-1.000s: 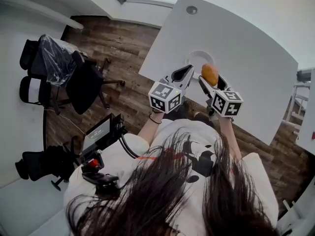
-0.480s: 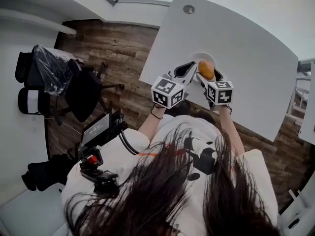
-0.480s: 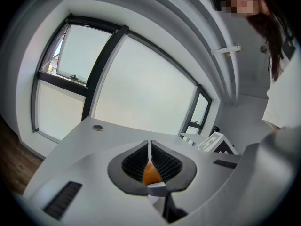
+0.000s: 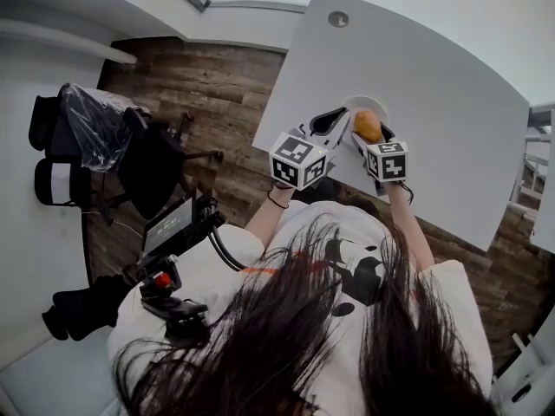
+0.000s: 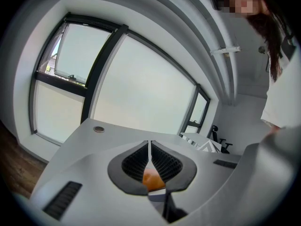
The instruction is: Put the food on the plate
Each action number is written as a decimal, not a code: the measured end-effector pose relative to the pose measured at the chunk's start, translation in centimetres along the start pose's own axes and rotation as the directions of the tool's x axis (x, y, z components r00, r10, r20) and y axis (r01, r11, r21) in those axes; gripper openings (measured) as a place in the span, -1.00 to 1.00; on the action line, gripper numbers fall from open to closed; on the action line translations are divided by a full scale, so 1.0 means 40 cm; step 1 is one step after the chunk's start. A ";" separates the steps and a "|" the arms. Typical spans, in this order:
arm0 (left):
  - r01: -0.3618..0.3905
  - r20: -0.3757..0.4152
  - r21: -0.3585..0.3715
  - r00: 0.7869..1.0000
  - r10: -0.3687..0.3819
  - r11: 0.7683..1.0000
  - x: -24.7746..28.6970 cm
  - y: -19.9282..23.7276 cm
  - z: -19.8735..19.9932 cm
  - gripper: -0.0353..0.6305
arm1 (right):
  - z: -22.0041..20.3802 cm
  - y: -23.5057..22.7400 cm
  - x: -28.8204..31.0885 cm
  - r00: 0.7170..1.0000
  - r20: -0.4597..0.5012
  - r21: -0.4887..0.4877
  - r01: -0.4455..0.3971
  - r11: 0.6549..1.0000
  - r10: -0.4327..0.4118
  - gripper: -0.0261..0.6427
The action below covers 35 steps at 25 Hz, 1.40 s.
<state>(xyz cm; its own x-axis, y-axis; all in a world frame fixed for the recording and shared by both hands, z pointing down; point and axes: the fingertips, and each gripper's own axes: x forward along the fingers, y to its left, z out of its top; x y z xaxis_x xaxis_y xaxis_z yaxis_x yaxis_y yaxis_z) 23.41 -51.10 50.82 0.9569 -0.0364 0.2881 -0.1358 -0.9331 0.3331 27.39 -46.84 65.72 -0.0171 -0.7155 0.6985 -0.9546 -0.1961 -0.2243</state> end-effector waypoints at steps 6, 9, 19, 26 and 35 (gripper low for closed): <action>0.000 -0.002 0.002 1.000 0.000 1.000 0.000 0.002 -0.002 -0.88 | -0.007 -0.007 0.003 1.000 0.006 0.015 0.006 1.000 -0.006 0.15; -0.003 0.001 -0.002 1.000 0.003 1.000 -0.001 0.003 0.000 -0.88 | -0.003 -0.008 0.005 1.000 0.011 0.039 0.004 0.999 -0.004 0.15; -0.026 0.005 -0.008 1.000 0.026 1.000 -0.005 0.022 0.004 -0.88 | 0.018 0.002 0.006 0.999 0.012 0.095 -0.043 0.995 0.042 0.15; -0.042 0.013 -0.008 0.999 0.042 0.999 -0.010 0.023 0.009 -0.88 | 0.075 0.038 -0.036 0.992 0.092 0.112 -0.100 0.989 0.090 0.15; -0.072 0.029 -0.006 0.997 0.072 0.997 -0.021 -0.058 -0.006 -0.88 | 0.128 0.056 -0.176 0.958 0.254 0.106 -0.163 0.981 0.132 0.15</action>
<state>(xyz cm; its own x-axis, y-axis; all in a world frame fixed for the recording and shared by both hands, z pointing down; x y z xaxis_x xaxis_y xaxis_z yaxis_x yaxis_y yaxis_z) 22.86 -48.80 50.03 0.9517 -0.1140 0.2851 -0.2059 -0.9258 0.3170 26.91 -45.66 56.83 -0.0668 -0.8819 0.4667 -0.9021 -0.1465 -0.4059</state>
